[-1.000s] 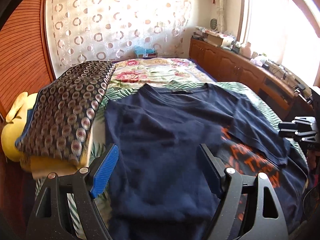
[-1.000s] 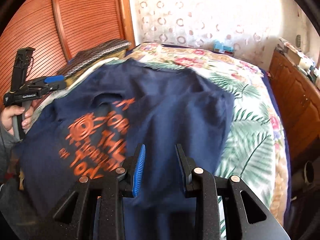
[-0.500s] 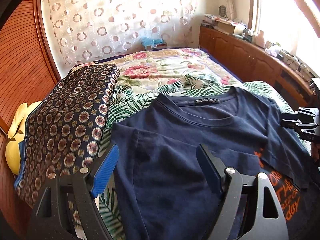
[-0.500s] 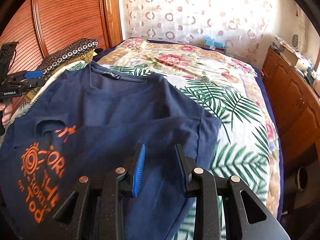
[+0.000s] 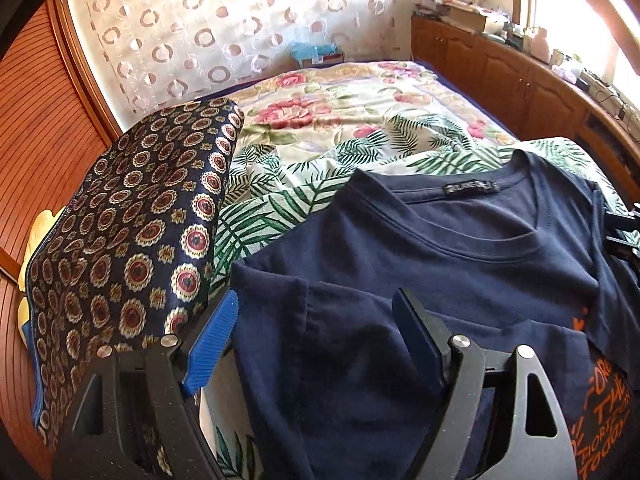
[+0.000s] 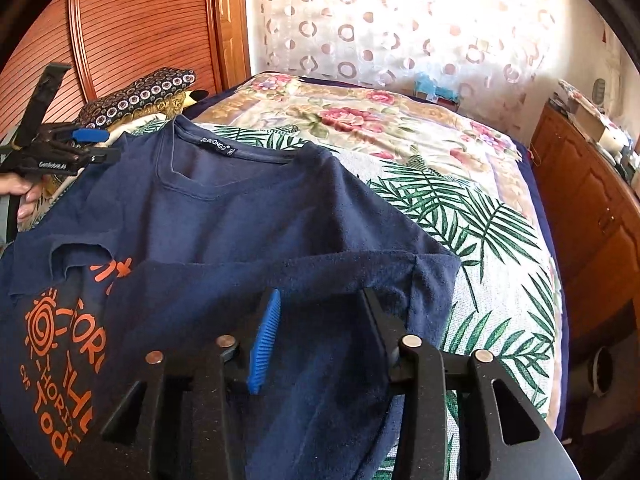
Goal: Fold small clothes
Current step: 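Move both open grippers to the hem of the navy T-shirt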
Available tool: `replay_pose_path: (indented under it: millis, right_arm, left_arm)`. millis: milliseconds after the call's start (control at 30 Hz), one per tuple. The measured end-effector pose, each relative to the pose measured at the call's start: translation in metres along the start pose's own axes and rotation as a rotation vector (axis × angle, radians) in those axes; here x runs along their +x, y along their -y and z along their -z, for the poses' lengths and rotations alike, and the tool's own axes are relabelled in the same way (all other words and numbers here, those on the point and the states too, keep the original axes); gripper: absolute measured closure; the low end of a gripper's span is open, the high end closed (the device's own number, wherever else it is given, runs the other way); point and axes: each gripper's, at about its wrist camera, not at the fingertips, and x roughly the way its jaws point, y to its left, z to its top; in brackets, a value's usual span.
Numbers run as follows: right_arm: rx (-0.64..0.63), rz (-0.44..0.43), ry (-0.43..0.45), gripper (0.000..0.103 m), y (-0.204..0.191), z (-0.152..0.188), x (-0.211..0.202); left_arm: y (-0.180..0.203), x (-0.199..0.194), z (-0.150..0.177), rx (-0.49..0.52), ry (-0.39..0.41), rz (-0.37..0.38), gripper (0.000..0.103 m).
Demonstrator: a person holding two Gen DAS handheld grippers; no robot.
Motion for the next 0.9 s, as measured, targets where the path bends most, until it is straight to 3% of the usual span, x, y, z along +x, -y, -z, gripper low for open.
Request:
replay_pose_path:
  millis: [100, 233, 467, 733, 900]
  right_arm:
    - [0.010, -0.015, 0.000, 0.056, 0.003, 0.000, 0.000]
    - [0.003, -0.010, 0.000, 0.055, 0.002, 0.000, 0.000]
    - [0.003, -0.008, 0.000, 0.054, 0.003, 0.000, 0.000]
    - [0.000, -0.006, 0.001, 0.054, 0.003, 0.001, 0.000]
    - [0.000, -0.005, 0.001, 0.054, 0.003, 0.001, 0.000]
  left_arm:
    - [-0.002, 0.007, -0.002, 0.002, -0.019, 0.001, 0.024]
    - [-0.007, 0.013, -0.004, 0.002, -0.033, -0.005, 0.039]
    - [-0.011, 0.015, -0.004, -0.009, -0.035, -0.019, 0.043]
    - [-0.012, 0.011, 0.004, -0.006, -0.018, 0.007, 0.075]
    - [-0.011, 0.008, 0.009, -0.004, -0.005, 0.017, 0.076]
